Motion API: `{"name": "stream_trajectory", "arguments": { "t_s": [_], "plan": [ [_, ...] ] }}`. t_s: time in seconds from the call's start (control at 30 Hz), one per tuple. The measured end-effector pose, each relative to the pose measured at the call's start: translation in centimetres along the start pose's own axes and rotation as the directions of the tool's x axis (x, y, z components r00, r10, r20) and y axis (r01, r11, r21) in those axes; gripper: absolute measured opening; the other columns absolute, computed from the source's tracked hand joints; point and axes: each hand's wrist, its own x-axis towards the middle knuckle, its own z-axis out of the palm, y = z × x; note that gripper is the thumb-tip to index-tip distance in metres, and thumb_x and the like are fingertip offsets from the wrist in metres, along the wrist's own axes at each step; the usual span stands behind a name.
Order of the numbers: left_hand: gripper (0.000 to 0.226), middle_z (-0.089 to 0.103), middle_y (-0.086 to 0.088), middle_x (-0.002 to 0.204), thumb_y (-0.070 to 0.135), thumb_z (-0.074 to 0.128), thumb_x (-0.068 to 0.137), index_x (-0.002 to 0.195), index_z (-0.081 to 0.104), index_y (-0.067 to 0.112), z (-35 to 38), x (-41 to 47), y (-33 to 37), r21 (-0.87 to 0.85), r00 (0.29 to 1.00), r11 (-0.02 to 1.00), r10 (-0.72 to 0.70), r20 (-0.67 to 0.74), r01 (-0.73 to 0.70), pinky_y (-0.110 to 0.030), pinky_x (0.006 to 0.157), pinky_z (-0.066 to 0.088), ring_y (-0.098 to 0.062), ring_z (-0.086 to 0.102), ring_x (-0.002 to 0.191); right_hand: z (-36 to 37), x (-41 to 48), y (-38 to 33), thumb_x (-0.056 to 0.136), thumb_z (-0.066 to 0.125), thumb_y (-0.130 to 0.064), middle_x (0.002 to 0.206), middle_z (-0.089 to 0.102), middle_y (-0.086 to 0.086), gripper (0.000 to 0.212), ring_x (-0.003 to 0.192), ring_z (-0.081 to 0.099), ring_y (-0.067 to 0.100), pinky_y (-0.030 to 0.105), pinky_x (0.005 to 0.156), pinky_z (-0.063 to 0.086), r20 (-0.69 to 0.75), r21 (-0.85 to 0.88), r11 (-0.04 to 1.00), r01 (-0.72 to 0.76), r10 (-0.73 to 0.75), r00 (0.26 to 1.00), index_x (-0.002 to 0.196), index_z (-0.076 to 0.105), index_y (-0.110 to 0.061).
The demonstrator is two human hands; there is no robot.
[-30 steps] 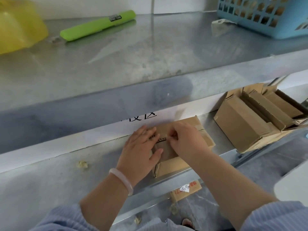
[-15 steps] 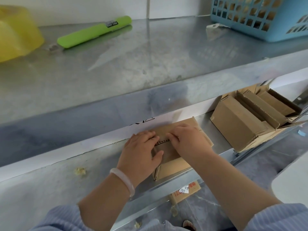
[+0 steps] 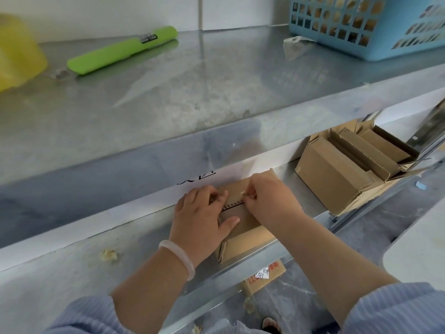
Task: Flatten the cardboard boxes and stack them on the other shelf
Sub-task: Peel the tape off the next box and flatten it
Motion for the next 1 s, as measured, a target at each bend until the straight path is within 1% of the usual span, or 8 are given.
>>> {"name": "stream_trajectory", "arguments": {
  "t_s": [0.17, 0.3, 0.4, 0.47, 0.57, 0.7, 0.9, 1.0],
  "plan": [
    [0.068, 0.047, 0.007, 0.121, 0.07, 0.034, 0.083, 0.134, 0.053, 0.03, -0.3, 0.1, 0.0, -0.002, 1.0, 1.0, 0.013, 0.002, -0.013, -0.039, 0.098, 0.037, -0.019, 0.041, 0.115, 0.4, -0.2, 1.1, 0.086, 0.057, -0.019, 0.089, 0.055, 0.001, 0.005, 0.082, 0.051, 0.023, 0.03, 0.066, 0.035, -0.115, -0.064, 0.991, 0.12, -0.127, 0.985, 0.084, 0.056, -0.015],
    [0.066, 0.048, 0.009, 0.13, 0.068, 0.04, 0.084, 0.135, 0.052, 0.028, 0.1, 0.2, -0.1, -0.016, 1.0, 0.999, 0.028, 0.007, -0.028, -0.043, 0.105, 0.034, -0.018, 0.037, 0.12, 0.5, -0.5, 1.5, 0.092, 0.057, -0.035, 0.091, 0.063, -0.002, 0.021, 0.087, 0.057, 0.02, 0.029, 0.077, 0.04, -0.056, -0.112, 0.968, 0.225, -0.232, 0.971, 0.09, 0.069, -0.019],
    [0.067, 0.043, 0.011, 0.141, 0.066, 0.044, 0.084, 0.139, 0.048, 0.026, 0.5, 0.6, -0.2, -0.065, 0.999, 0.997, 0.038, 0.025, -0.036, -0.043, 0.115, 0.021, -0.014, 0.031, 0.13, 0.4, -0.5, 1.2, 0.093, 0.056, -0.037, 0.104, 0.062, -0.004, 0.022, 0.098, 0.058, 0.02, 0.034, 0.088, 0.045, -0.005, 0.008, 0.994, 0.113, -0.113, 0.994, 0.109, 0.068, -0.028],
    [0.067, 0.044, 0.011, 0.141, 0.064, 0.047, 0.083, 0.139, 0.047, 0.027, 0.6, 0.8, -0.1, -0.106, 0.999, 0.994, 0.025, 0.023, -0.022, -0.042, 0.114, 0.023, -0.013, 0.032, 0.13, 0.5, -0.4, 1.2, 0.089, 0.06, -0.038, 0.115, 0.06, -0.005, 0.032, 0.106, 0.056, 0.018, 0.035, 0.094, 0.044, 0.007, 0.037, 0.999, 0.036, -0.036, 0.999, 0.121, 0.061, -0.033],
    [0.068, 0.047, 0.01, 0.136, 0.064, 0.042, 0.078, 0.14, 0.044, 0.036, 0.6, 0.7, 0.4, -0.122, 1.0, 0.993, -0.003, 0.01, 0.004, -0.041, 0.107, 0.032, -0.015, 0.032, 0.126, 0.9, -0.3, 1.1, 0.089, 0.057, -0.044, 0.113, 0.058, -0.004, 0.026, 0.108, 0.051, 0.018, 0.035, 0.093, 0.037, -0.005, -0.103, 0.995, 0.015, -0.015, 1.0, 0.108, 0.064, -0.028],
    [0.066, 0.049, 0.007, 0.134, 0.064, 0.036, 0.078, 0.137, 0.048, 0.038, 0.8, 0.5, 0.8, -0.089, 1.0, 0.996, -0.025, -0.003, 0.025, -0.046, 0.106, 0.035, -0.016, 0.032, 0.123, 1.0, -0.1, 0.9, 0.092, 0.052, -0.039, 0.1, 0.054, -0.005, 0.014, 0.1, 0.055, 0.019, 0.035, 0.09, 0.036, -0.036, -0.114, 0.993, -0.021, 0.017, 0.999, 0.094, 0.057, -0.025],
    [0.066, 0.049, 0.008, 0.134, 0.064, 0.034, 0.078, 0.136, 0.049, 0.038, 0.5, 0.5, 0.7, -0.055, 1.0, 0.998, -0.01, 0.0, 0.01, -0.048, 0.114, 0.022, -0.017, 0.037, 0.128, -0.4, 0.4, 1.8, 0.088, 0.052, -0.016, 0.086, 0.054, 0.003, 0.004, 0.077, 0.055, 0.025, 0.038, 0.068, 0.048, -0.099, -0.028, 1.0, -0.002, -0.001, 0.995, 0.084, 0.05, -0.015],
    [0.068, 0.049, 0.007, 0.135, 0.064, 0.031, 0.076, 0.136, 0.05, 0.037, 0.4, 0.4, 1.0, -0.063, 1.0, 0.998, -0.015, 0.006, 0.015, -0.048, 0.114, 0.019, -0.018, 0.037, 0.129, -0.2, 0.1, 2.2, 0.083, 0.054, -0.01, 0.087, 0.057, 0.004, 0.003, 0.084, 0.054, 0.026, 0.036, 0.073, 0.045, -0.117, -0.059, 0.994, 0.093, -0.1, 0.988, 0.083, 0.055, -0.012]
  ]
}}
